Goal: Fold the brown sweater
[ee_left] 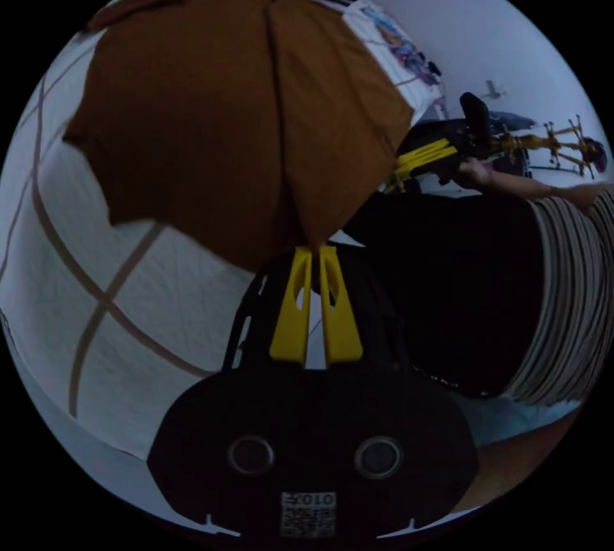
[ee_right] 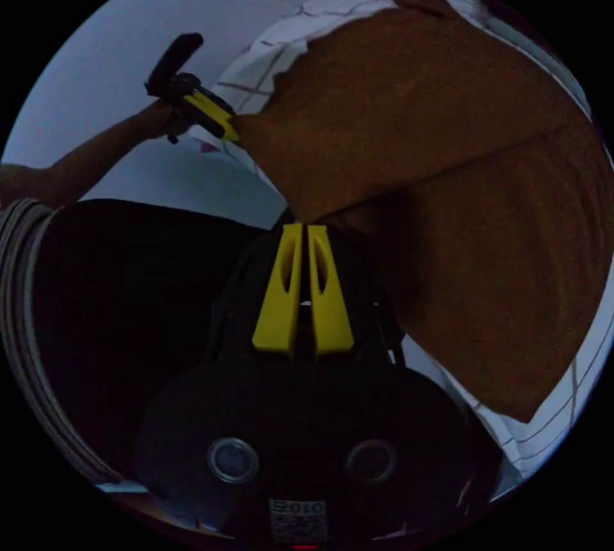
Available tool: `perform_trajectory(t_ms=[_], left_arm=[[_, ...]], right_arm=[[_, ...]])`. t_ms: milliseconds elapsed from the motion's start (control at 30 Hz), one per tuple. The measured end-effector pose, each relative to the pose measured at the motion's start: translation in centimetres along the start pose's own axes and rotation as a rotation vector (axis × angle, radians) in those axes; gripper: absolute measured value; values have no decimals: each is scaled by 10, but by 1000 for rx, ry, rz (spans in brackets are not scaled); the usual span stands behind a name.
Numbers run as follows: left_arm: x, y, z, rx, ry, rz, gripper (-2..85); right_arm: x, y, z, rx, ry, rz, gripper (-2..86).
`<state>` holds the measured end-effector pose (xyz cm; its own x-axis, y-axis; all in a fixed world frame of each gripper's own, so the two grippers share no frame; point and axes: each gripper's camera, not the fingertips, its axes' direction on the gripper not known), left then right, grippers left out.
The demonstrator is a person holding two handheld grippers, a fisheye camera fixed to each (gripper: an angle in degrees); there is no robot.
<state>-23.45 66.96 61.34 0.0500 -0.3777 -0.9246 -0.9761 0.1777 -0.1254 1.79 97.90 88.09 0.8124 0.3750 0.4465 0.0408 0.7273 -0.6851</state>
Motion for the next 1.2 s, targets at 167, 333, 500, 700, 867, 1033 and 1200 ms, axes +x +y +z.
perform_trajectory(t_ms=[167, 333, 500, 700, 867, 1033, 1200], left_arm=[[-6, -2, 36, -57, 29, -97, 16], [2, 7, 31, 6, 69, -97, 34], [20, 21, 11, 105, 18, -99, 50], [63, 9, 0, 96, -283, -54, 56], [99, -24, 18, 118, -286, 48, 55], [102, -38, 40, 71, -245, -14, 55], [111, -43, 31, 72, -252, -24, 55]], right_arm=[[14, -4, 30, -123, -49, 48, 41], [9, 15, 24, -130, -26, 27, 44], [0, 25, -9, 3, 43, 37, 41], [-14, -5, -38, 172, 137, -29, 30], [-11, -39, -27, 155, 122, -27, 26], [-5, -63, 7, -55, 170, 9, 25], [-15, -71, 5, -58, 197, 7, 26]])
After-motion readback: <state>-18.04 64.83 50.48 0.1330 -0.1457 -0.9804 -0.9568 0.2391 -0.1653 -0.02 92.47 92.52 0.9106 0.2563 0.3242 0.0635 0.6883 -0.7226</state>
